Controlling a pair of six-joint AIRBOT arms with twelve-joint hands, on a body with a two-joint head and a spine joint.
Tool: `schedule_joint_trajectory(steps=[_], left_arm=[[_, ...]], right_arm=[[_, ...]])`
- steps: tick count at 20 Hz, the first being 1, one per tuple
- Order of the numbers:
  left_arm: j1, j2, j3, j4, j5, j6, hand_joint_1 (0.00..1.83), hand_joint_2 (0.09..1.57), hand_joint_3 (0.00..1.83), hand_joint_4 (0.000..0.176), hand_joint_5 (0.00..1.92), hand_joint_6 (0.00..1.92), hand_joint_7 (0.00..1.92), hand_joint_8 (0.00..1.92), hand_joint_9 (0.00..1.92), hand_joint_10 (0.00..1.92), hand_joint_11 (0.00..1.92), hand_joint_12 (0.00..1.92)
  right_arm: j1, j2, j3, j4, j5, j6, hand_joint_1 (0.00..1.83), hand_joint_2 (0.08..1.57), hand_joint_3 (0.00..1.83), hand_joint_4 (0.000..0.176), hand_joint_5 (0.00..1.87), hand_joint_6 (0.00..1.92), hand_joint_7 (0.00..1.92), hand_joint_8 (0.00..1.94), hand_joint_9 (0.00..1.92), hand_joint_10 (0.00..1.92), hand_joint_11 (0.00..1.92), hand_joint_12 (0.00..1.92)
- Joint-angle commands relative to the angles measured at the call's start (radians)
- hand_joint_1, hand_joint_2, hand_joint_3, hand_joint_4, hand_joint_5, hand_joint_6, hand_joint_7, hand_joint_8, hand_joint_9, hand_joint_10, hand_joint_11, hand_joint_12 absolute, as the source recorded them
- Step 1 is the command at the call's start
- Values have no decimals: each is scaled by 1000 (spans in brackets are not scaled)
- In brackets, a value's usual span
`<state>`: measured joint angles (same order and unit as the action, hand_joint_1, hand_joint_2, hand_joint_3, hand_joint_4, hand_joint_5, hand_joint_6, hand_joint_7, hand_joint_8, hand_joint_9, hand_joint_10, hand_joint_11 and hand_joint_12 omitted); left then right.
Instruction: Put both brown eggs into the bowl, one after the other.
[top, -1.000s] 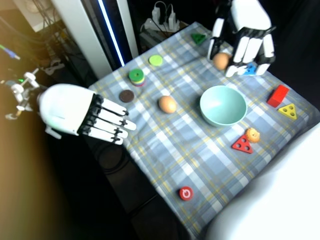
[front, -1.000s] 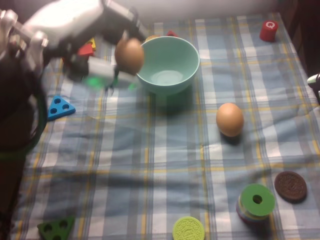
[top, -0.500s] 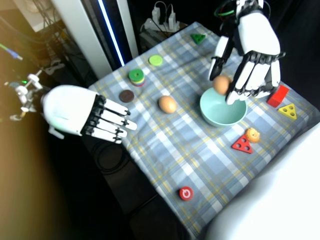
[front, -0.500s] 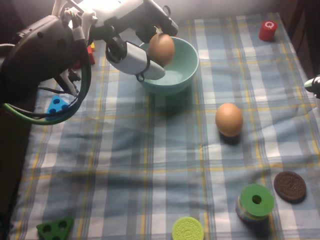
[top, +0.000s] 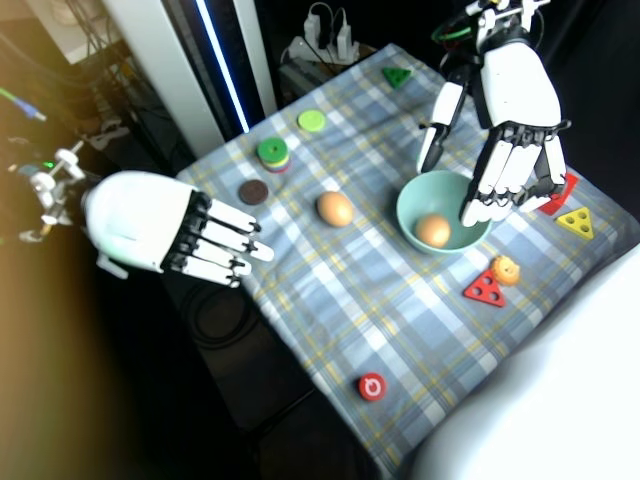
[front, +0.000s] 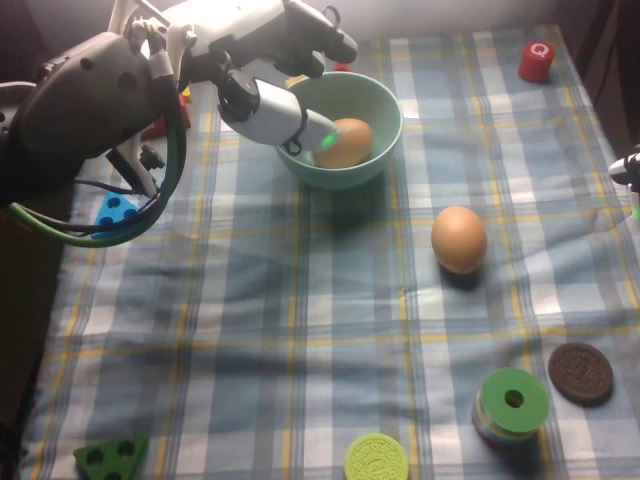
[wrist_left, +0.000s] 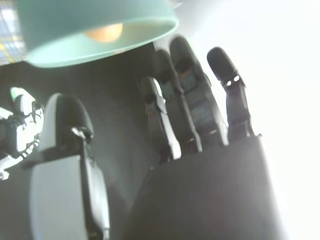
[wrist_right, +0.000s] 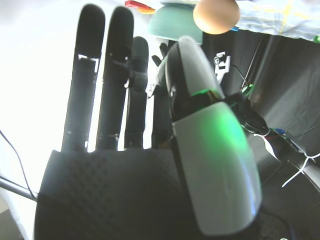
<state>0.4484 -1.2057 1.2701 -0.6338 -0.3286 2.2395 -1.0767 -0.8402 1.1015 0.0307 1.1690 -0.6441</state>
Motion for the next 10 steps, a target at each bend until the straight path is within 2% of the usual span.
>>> schedule_joint_trajectory(steps=[1, 2, 3, 4, 5, 6, 7, 8, 9, 10], left_arm=[[1, 7, -8, 7, -110, -5, 937, 1004, 3, 133, 579, 0, 636, 0, 584, 0, 0, 1060], [10, 16, -22, 7, -132, -9, 924, 984, 0, 96, 568, 0, 630, 1, 593, 7, 11, 1058], [26, 36, -51, 37, -175, -63, 904, 964, 0, 99, 548, 0, 619, 0, 591, 5, 1, 1069], [38, 50, -69, 66, -203, -110, 946, 937, 0, 100, 515, 0, 578, 0, 558, 0, 0, 1016], [56, 76, -99, 108, -256, -186, 886, 956, 0, 115, 449, 0, 509, 0, 504, 0, 0, 936], [81, 112, -138, 168, -331, -309, 818, 952, 0, 132, 342, 0, 407, 0, 437, 0, 0, 854], [97, 135, -161, 204, -373, -374, 772, 940, 0, 158, 272, 0, 296, 0, 345, 0, 0, 840], [121, 163, -188, 247, -435, -464, 675, 947, 0, 169, 211, 0, 237, 0, 288, 0, 0, 822], [154, 201, -220, 293, -498, -561, 607, 933, 0, 175, 146, 0, 148, 0, 244, 0, 0, 823], [186, 229, -243, 318, -537, -625, 641, 902, 0, 176, 83, 0, 100, 0, 213, 0, 0, 819]], right_arm=[[7, 0, 6, 23, 119, 7, 1070, 1277, 0, 0, 678, 1415, 860, 513, 1093, 7, 803, 771], [7, -1, 6, 23, 119, 7, 1049, 1283, 0, 0, 683, 1415, 938, 177, 1075, 14, 795, 743], [9, -5, 7, 23, 119, 7, 1038, 1285, 1, 0, 680, 1421, 974, 58, 1072, 8, 793, 725], [11, -7, 7, 20, 119, 7, 1031, 1283, 0, 0, 686, 1415, 983, 23, 1075, 7, 798, 734], [19, -11, 9, 12, 119, 7, 1143, 1197, 58, 0, 726, 1310, 901, 978, 1073, 3, 809, 697], [31, -18, 12, -4, 118, 9, 1040, 1260, 15, 0, 697, 1391, 820, 435, 1015, 1, 736, 708], [40, -22, 14, -15, 117, 10, 1023, 1214, 0, 0, 658, 534, 817, 154, 910, 1, 649, 659], [59, -28, 18, -31, 108, 12, 967, 1191, 0, 0, 719, 172, 827, 49, 859, 3, 618, 593], [86, -40, 28, -54, 92, 16, 870, 1159, 0, 0, 734, 38, 798, 10, 802, 0, 596, 487], [112, -52, 39, -78, 74, 24, 754, 1129, 0, 0, 694, 7, 727, 2, 724, 0, 545, 436]])
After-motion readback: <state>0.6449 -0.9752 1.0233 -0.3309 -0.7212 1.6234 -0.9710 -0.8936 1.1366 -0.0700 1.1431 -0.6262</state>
